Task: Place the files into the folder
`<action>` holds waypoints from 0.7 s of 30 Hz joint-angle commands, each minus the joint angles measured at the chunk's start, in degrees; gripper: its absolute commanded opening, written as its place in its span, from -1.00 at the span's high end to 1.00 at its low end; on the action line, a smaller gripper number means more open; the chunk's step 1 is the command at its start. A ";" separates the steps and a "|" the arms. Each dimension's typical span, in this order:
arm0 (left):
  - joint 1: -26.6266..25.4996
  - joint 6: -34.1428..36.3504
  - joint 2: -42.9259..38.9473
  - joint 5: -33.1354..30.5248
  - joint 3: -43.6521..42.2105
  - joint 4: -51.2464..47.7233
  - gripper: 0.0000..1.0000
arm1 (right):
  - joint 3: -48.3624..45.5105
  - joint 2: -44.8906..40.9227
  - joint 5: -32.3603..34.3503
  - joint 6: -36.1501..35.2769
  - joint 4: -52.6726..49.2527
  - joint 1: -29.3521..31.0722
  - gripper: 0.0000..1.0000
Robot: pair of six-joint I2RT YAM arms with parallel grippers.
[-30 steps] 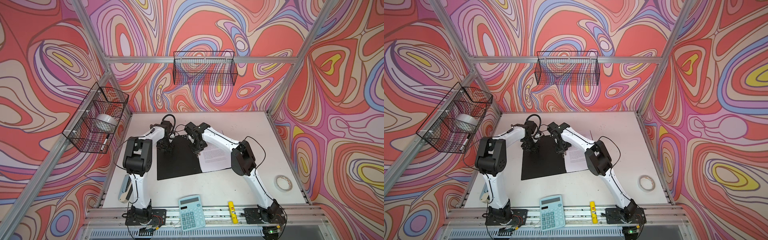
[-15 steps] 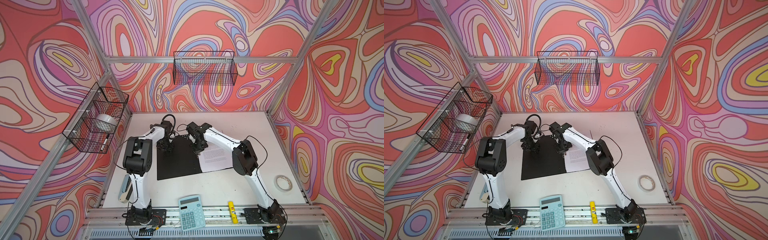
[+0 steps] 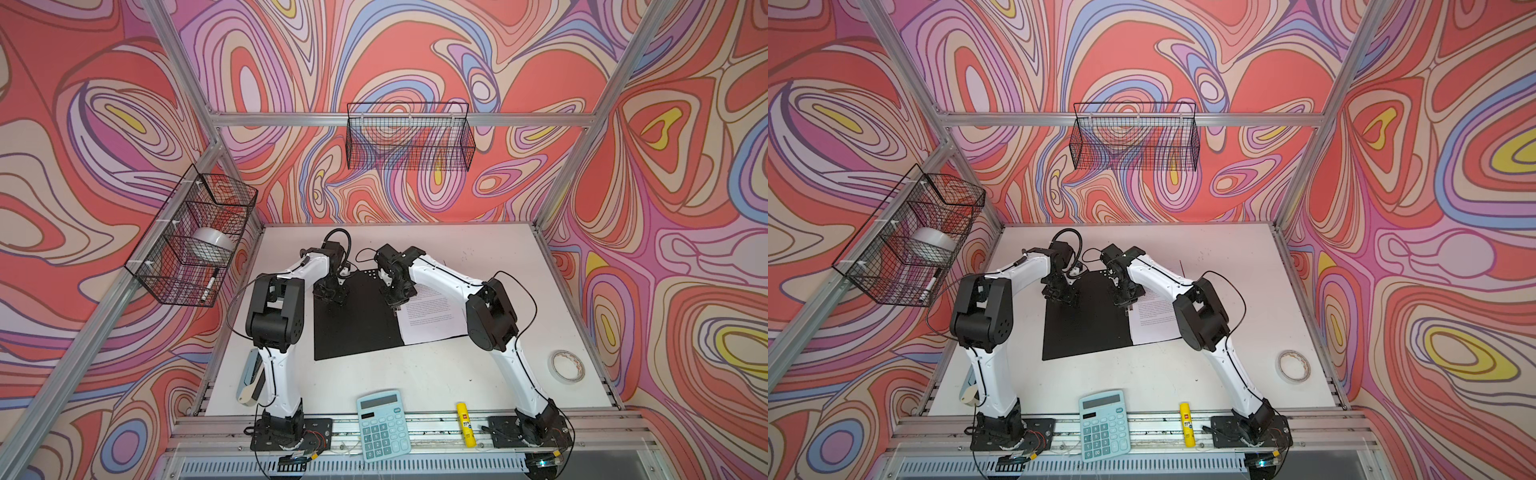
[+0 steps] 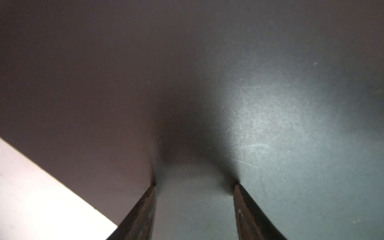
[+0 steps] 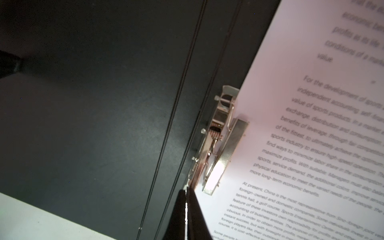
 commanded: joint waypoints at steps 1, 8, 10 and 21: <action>-0.02 -0.42 3.60 -2.12 -0.71 -1.12 -0.18 | -3.43 2.55 1.62 0.21 -6.42 -0.85 0.95; -0.02 -0.43 3.66 -2.13 -0.63 -1.19 -0.18 | -5.53 2.32 1.41 0.33 -5.24 -1.13 0.95; -0.02 -0.41 3.66 -2.09 -0.63 -1.21 -0.18 | -5.78 2.36 1.25 0.34 -4.97 -1.29 0.95; 0.00 -0.47 3.58 -2.17 -0.71 -1.05 -0.18 | -4.64 3.77 0.07 0.12 -4.87 -1.38 0.95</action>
